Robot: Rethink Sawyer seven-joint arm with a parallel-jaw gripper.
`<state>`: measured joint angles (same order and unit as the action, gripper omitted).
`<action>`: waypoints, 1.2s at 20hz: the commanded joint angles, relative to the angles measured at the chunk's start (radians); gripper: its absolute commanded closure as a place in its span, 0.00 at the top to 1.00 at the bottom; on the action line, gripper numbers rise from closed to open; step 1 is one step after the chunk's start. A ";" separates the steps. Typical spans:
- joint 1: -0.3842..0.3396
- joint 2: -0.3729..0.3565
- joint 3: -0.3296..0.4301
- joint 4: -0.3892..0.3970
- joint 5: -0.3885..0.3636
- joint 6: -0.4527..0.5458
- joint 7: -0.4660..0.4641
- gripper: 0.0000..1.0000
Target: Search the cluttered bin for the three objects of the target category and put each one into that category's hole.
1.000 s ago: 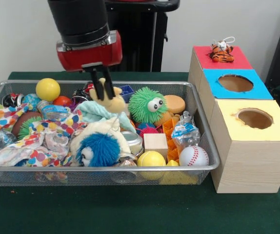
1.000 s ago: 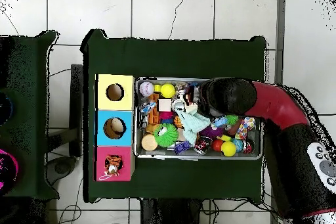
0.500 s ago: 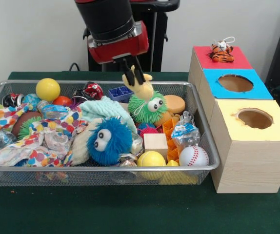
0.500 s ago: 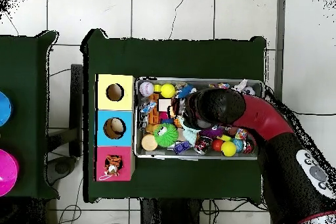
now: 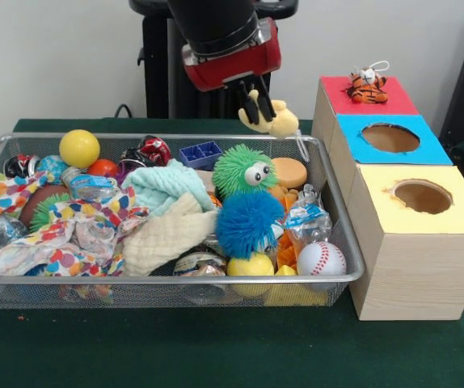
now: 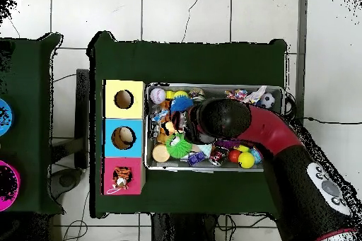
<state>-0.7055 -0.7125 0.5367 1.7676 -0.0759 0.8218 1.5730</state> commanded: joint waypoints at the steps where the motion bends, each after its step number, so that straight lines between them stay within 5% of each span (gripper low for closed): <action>1: 0.022 -0.011 0.036 0.056 0.062 0.027 0.094 0.00; 24: 0.075 -0.114 0.008 0.175 0.164 0.020 0.152 0.00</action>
<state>-0.6555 -0.7852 0.5366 1.8601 0.0237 0.8214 1.5730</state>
